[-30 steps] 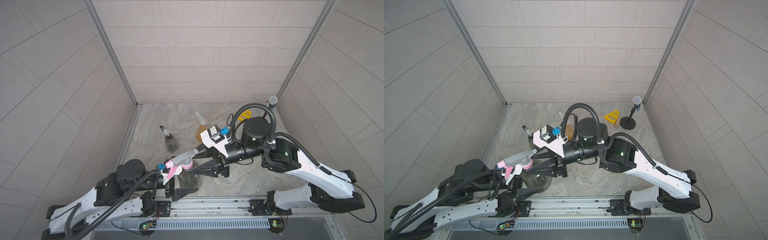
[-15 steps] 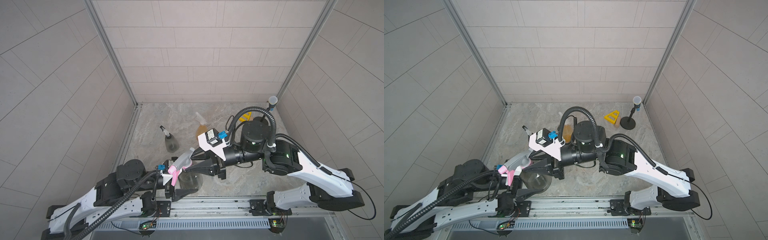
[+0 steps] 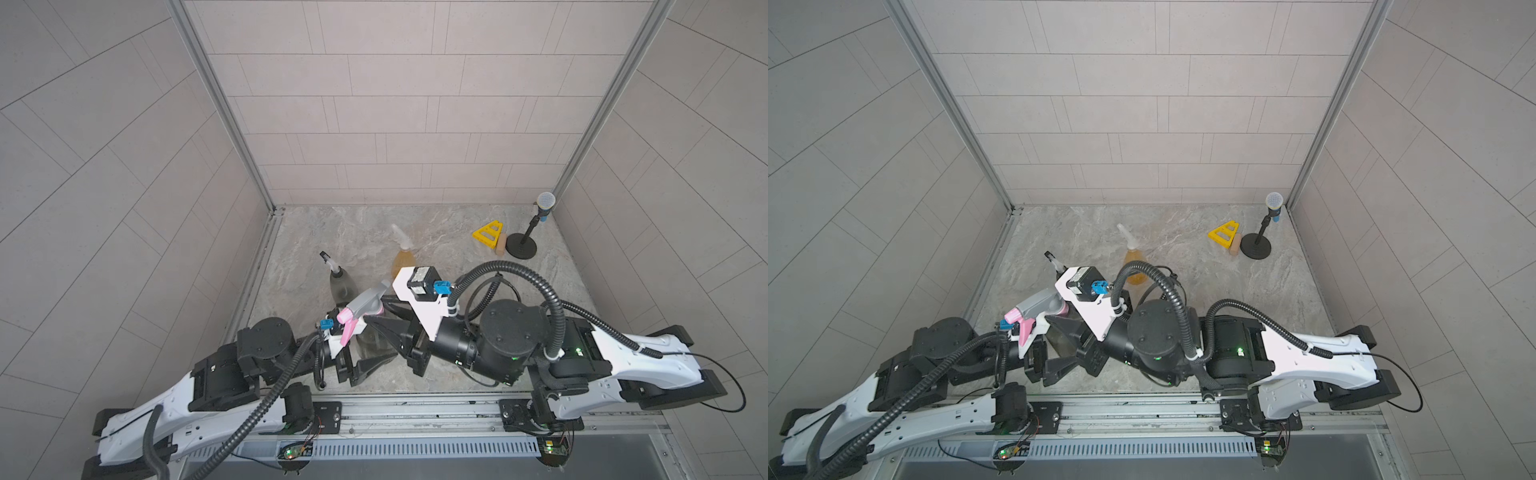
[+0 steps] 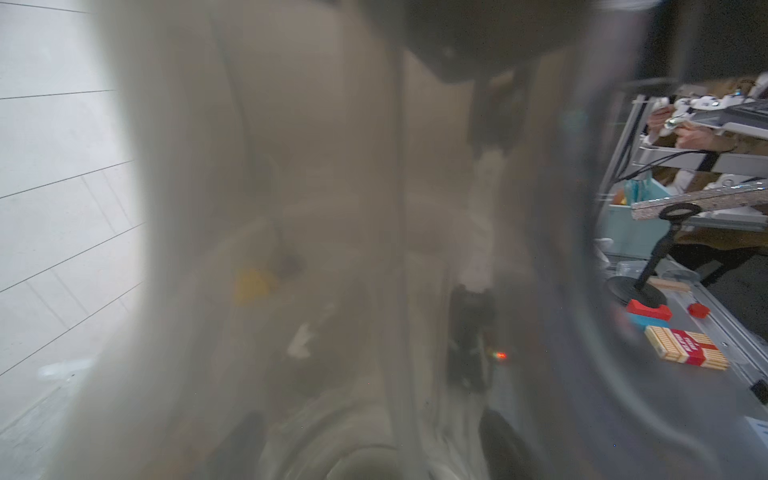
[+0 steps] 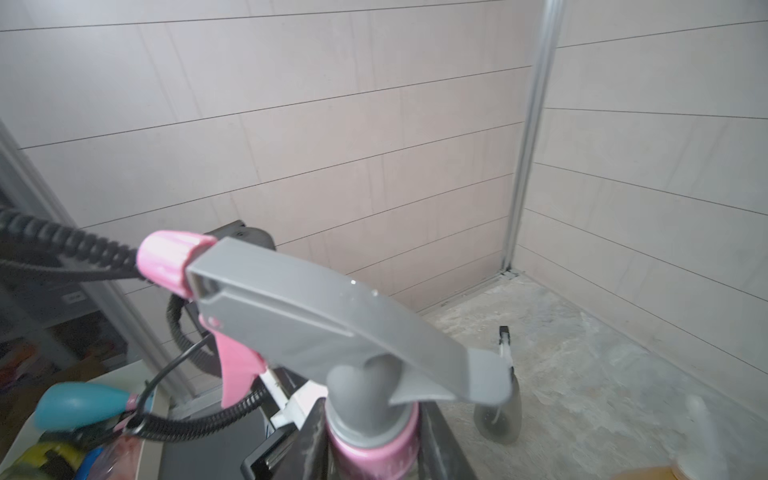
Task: Attach spray nozzles to spray bottles
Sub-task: Screw the spray nozzle on the spray bottle.
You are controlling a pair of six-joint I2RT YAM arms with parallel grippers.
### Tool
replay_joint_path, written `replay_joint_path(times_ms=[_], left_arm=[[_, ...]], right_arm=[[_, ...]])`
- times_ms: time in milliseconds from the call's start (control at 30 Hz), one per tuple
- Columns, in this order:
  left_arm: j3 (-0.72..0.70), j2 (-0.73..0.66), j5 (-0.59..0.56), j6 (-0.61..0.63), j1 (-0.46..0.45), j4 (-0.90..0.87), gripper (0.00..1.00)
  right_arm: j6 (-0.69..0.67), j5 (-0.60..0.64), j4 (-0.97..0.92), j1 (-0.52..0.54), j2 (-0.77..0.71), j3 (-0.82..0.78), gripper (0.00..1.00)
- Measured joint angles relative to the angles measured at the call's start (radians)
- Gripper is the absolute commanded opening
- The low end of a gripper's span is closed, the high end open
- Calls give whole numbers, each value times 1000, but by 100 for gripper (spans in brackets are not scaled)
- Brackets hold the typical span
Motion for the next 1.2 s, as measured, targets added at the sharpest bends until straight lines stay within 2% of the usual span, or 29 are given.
replay_joint_path(times_ms=[100,233,367,533,667,833,967,1200], left_arm=[[0,2,-40,2,0,-5,0],[0,5,-60,6,1,-3,0],[0,4,-65,1,6,-1,0],[0,0,-11,-2,6,4,0],[0,-7,65,-8,6,5,0],[0,-13,153,-21,6,5,0],[0,-13,198,-28,6,3,0],[0,-13,235,-30,6,2,0]], right_arm=[[15,59,9,9,4,-5,40],[5,37,23,16,-45,-59,51],[-31,-133,-6,-10,-156,-123,56],[-34,-494,-22,-236,-243,-116,60],[-40,-750,-23,-347,-218,-68,60],[-51,-938,-29,-393,-140,-30,58],[-55,-1007,-43,-392,-83,-24,54],[-53,-1046,-35,-380,-47,-5,49]])
